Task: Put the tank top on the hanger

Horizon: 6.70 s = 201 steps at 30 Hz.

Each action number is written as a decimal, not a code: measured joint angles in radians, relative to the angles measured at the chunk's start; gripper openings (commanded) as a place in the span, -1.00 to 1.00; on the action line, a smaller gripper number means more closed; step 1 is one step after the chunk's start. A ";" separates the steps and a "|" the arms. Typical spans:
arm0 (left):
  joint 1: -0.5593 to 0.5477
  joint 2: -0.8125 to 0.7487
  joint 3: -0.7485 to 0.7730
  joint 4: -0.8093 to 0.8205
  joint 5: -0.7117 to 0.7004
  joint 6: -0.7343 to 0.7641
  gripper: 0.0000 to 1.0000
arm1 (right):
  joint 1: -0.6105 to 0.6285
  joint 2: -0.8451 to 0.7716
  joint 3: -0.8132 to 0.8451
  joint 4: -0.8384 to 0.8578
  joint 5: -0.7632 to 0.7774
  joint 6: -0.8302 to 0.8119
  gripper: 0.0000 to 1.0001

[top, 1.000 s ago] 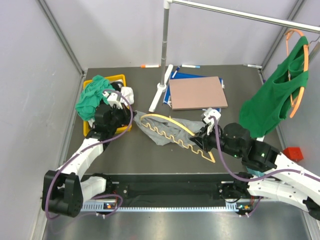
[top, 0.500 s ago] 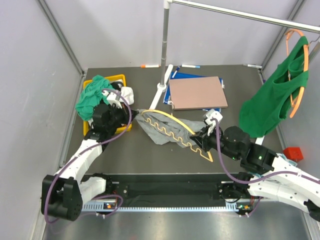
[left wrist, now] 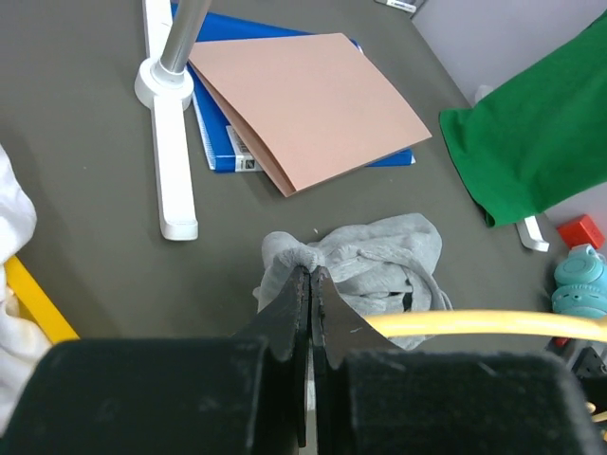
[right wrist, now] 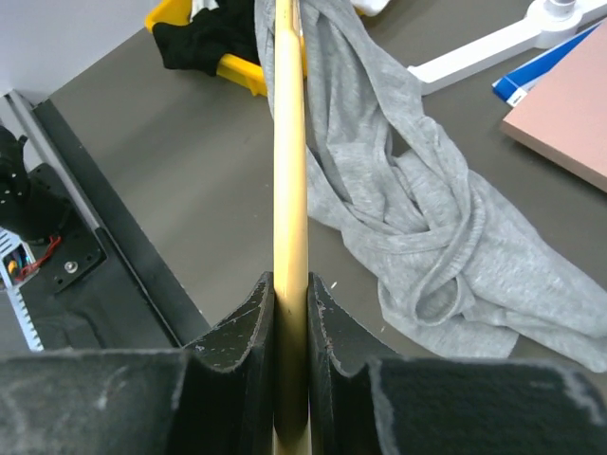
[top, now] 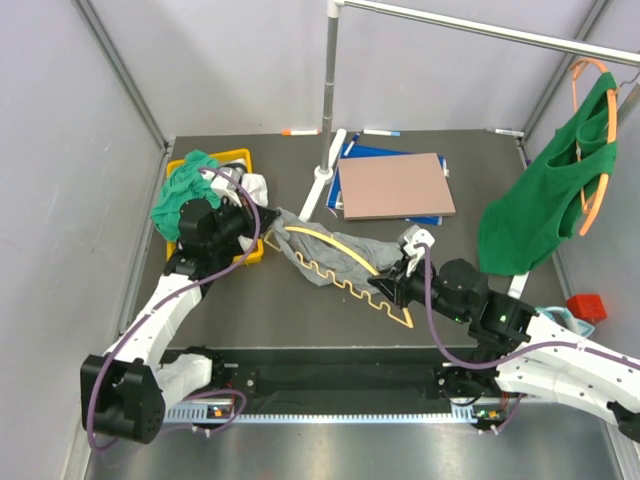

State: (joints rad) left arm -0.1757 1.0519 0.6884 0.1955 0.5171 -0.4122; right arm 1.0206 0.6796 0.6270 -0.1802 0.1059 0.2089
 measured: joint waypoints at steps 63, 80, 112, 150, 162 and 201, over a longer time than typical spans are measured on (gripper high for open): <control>-0.440 -0.044 0.070 0.072 -0.144 0.181 0.69 | 0.000 0.092 -0.163 0.452 0.123 0.041 -1.00; -0.462 0.030 0.069 0.148 -0.223 0.227 -0.28 | 0.000 0.142 -0.163 0.510 0.066 0.065 -1.00; -0.474 -0.021 -0.143 0.171 -0.482 0.333 -1.00 | -0.005 0.196 -0.056 0.371 0.143 0.076 0.49; -0.474 -0.030 -0.165 0.200 -0.486 0.343 -1.00 | -0.328 0.668 0.089 0.245 0.011 0.080 -1.00; -0.474 -0.160 -0.171 0.218 -0.626 0.348 -1.00 | -0.328 0.400 0.014 0.131 0.015 0.093 -1.00; -0.474 -0.098 -0.221 0.465 -0.818 0.403 -1.00 | -0.262 0.271 -0.009 0.208 -0.307 0.288 -1.00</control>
State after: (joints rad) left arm -0.6498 0.9539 0.4671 0.6605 -0.3012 -0.0090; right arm 0.7589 0.9504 0.6182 0.0280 -0.2008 0.4965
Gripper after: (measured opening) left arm 0.027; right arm 0.010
